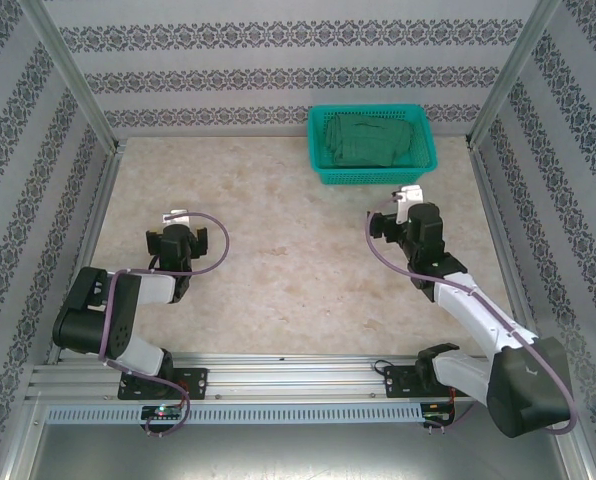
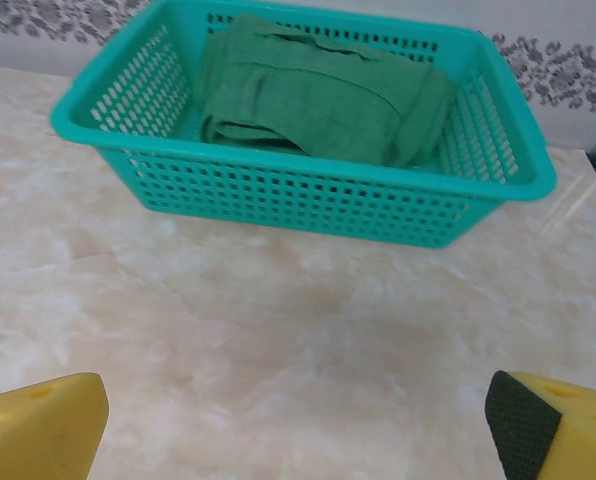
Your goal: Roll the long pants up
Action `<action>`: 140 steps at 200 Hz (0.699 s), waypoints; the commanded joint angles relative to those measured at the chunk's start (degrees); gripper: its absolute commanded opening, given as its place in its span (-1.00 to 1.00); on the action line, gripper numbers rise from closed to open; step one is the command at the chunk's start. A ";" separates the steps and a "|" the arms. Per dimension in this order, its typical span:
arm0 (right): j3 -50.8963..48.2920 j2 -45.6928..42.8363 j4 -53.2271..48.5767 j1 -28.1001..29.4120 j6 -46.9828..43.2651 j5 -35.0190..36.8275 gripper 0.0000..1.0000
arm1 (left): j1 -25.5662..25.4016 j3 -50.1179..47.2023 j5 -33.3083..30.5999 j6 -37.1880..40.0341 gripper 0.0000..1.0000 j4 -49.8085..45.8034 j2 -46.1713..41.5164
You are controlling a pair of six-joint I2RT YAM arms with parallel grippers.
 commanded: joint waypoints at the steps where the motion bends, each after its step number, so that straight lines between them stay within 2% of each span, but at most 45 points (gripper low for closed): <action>1: -2.94 1.51 8.19 -1.67 -1.36 0.95 0.95 | 0.79 0.34 0.98 -0.68 1.00 4.95 -0.73; 17: -4.44 2.85 11.74 -3.14 -2.26 0.89 0.95 | 0.88 1.66 1.79 -0.45 1.00 3.35 -0.15; 29: -4.88 4.28 13.75 -3.99 -3.31 -0.16 0.95 | 0.91 -0.50 3.59 0.34 1.00 7.04 -0.60; 41: -4.93 7.05 15.95 -4.60 -4.54 -0.55 0.96 | 0.91 -8.41 7.24 1.07 1.00 20.91 -0.50; 48: -5.14 9.21 17.93 -5.19 -4.76 -0.93 0.96 | 0.94 -11.65 7.22 2.05 1.00 34.38 4.72; 53: -5.28 10.82 19.79 -5.73 -4.47 -1.15 0.95 | 0.97 -11.83 7.69 2.70 1.00 37.26 6.82; 58: -5.25 12.50 21.10 -6.48 -3.66 -1.73 0.96 | 0.86 -10.79 7.73 2.82 1.00 33.65 6.05; 67: -4.74 15.12 21.67 -7.79 -2.73 -3.51 0.95 | 0.96 -6.34 8.82 1.55 1.00 16.16 0.92; 70: -4.90 15.99 22.47 -8.21 -2.52 -4.17 0.95 | 1.31 -4.59 9.95 1.70 1.00 13.41 0.92; 79: -6.42 18.88 27.09 -9.30 -2.01 -6.27 0.95 | 2.08 -2.83 10.54 1.78 1.00 16.79 4.34; 89: -9.19 20.73 34.59 -11.01 -0.09 -7.88 0.93 | 2.63 -2.14 11.12 0.78 1.00 10.48 1.82; 94: -10.59 21.34 36.60 -12.61 0.08 -11.73 0.92 | 2.58 -2.33 11.38 1.19 1.00 12.44 2.28; 101: -12.81 24.15 45.71 -13.12 0.54 -14.40 0.90 | 2.61 -3.02 11.37 1.57 1.00 15.55 3.58; 107: -15.43 25.88 52.19 -13.14 0.58 -15.62 0.90 | 2.57 -2.51 11.50 1.21 1.00 12.55 2.75; 125: -13.86 22.34 42.50 -13.03 -1.02 -16.35 0.93 | 2.80 -2.43 12.56 1.44 1.00 12.57 2.71; 140: -13.68 23.79 44.92 -12.93 0.48 -13.16 0.95 | 2.79 -2.12 12.54 1.33 1.00 12.35 2.82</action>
